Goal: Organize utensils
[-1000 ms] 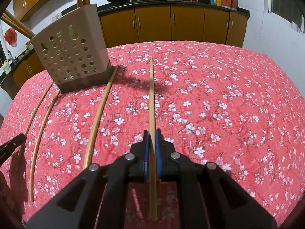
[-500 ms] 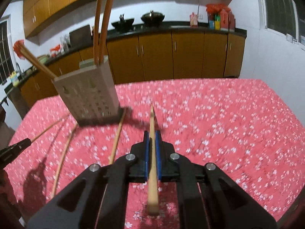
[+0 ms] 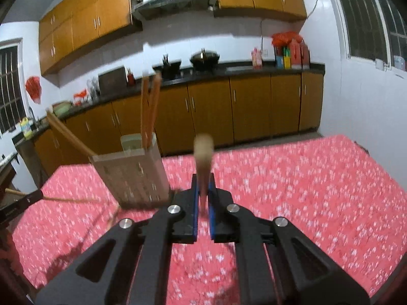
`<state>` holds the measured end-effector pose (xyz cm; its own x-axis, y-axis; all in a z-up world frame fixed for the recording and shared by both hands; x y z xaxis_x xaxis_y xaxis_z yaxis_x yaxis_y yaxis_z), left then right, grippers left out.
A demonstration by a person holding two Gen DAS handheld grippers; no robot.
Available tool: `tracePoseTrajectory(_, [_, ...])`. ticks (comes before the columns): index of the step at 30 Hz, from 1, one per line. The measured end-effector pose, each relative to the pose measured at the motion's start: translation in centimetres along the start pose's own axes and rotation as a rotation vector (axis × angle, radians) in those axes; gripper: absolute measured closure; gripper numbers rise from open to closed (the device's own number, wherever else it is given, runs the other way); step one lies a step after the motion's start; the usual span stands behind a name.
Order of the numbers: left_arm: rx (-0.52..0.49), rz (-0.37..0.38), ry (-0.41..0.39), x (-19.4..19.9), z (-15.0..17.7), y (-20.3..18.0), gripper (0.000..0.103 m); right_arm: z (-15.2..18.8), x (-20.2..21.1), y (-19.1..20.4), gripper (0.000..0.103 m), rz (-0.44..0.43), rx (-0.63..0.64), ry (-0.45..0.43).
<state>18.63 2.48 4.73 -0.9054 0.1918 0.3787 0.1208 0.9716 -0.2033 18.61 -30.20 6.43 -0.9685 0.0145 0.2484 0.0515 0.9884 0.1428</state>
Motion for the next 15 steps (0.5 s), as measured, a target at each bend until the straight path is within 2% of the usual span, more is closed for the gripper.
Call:
tracePoseTrajectory(7, [-0.019,0.052,-0.071,1.6,-3.7,-1.1,0.096,-5.8,1.9,0.9,0.095,-0.081,-0.02,-0.105])
tracePoseTrajectory(15, [-0.077,0.156,-0.195,3.6,-8.3,-5.2,0.096,-11.7,2.2,4.2,0.095,-0.177,-0.042,-0.269])
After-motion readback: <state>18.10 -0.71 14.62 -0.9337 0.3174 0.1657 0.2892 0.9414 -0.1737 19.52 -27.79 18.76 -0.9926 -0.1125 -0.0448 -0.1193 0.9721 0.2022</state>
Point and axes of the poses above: each gripper's, at about its wrist camera, not at the fingertips, and x roughly against the way its jaws point, y to its left, z to its underside, the point moved 1 cm from there along -x, roughly the way its jaws point, and after that the axes turned 10 degrees about -y, right-handed, at the moved point
